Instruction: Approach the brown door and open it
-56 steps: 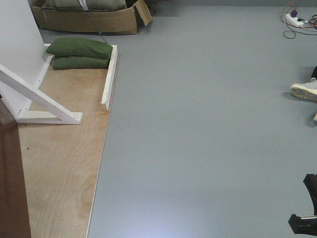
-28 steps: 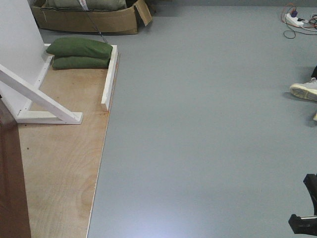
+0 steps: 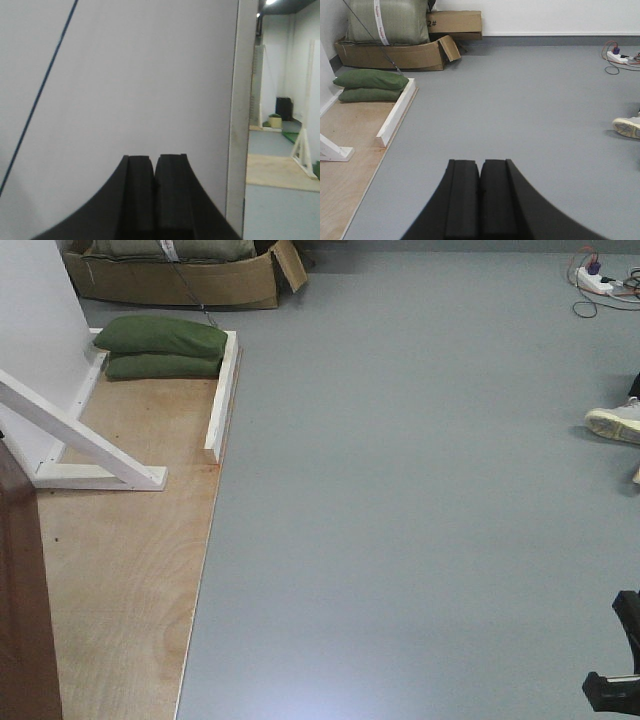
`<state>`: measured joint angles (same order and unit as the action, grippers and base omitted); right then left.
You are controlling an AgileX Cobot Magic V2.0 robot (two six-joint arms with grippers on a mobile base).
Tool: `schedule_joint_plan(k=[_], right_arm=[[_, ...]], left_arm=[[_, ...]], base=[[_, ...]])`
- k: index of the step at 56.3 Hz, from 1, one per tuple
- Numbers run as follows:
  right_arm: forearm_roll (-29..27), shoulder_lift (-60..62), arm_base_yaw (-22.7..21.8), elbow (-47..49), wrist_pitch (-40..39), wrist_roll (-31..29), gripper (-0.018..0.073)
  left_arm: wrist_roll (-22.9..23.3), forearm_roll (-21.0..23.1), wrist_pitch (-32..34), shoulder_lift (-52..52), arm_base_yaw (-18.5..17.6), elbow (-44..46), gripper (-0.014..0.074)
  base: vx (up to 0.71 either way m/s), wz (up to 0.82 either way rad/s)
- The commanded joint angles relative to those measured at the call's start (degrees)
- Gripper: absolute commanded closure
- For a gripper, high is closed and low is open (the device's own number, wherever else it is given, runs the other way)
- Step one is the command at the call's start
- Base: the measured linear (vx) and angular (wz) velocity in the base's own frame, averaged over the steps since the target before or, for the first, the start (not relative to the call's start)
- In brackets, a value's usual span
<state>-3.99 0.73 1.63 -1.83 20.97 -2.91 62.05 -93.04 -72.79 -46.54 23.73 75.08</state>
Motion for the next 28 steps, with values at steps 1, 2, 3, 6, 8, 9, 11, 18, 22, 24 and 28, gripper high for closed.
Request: schedule_joint_plan(k=[1,2,3,6,8,9,11,18,22,24,28], right_arm=[[0.20,0.32,-0.04,-0.25,-4.31,-0.37,0.0559],[0.20,0.32,-0.04,-0.25,-4.31,-0.37,0.0559],[0.20,0.32,-0.04,-0.25,-4.31,-0.37,0.0559],[0.20,0.32,-0.04,-0.25,-4.31,-0.37,0.0559],[0.20,0.32,-0.04,-0.25,-4.31,-0.37,0.0559],[0.20,0.32,-0.04,-0.25,-4.31,-0.37,0.0559],[0.20,0.32,-0.04,-0.25,-4.31,-0.37,0.0559],[0.20,0.32,-0.04,-0.25,-4.31,-0.37,0.0559],[0.20,0.32,-0.04,-0.25,-4.31,-0.37,0.0559],[0.20,0.32,-0.04,-0.25,-4.31,-0.37,0.0559],[0.20,0.32,-0.04,-0.25,-4.31,-0.37,0.0559]], left_arm=[[0.53,-7.11,1.06,-2.60,0.74,1.01,0.0585],[0.53,-7.49,1.06,-3.08,1.33,1.01,0.0585],[0.53,-7.75,1.06,-3.38,1.83,1.01,0.0585],[0.53,-7.88,1.06,-4.34,4.46,1.01,0.0585],[0.53,-7.46,1.06,-5.06,6.47,1.01,0.0585],[0.53,-7.22,1.06,-5.36,7.33,1.01,0.0585],[0.53,-6.22,1.06,-6.02,10.41,1.01,0.0585],[0.53,0.94,1.06,-6.82,18.02,1.01,0.0585],[0.53,5.81,1.06,-6.82,22.08,1.01,0.0585],[0.53,7.83,1.06,-6.82,23.99,1.01,0.0585],[0.58,11.31,1.06,-6.82,26.82,1.01,0.0585]], base=[[0.00,0.00],[0.00,0.00],[0.00,0.00],[0.00,0.00],[0.00,0.00],[0.00,0.00],[0.00,0.00],[0.00,0.00],[0.00,0.00],[0.00,0.00],[0.00,0.00]])
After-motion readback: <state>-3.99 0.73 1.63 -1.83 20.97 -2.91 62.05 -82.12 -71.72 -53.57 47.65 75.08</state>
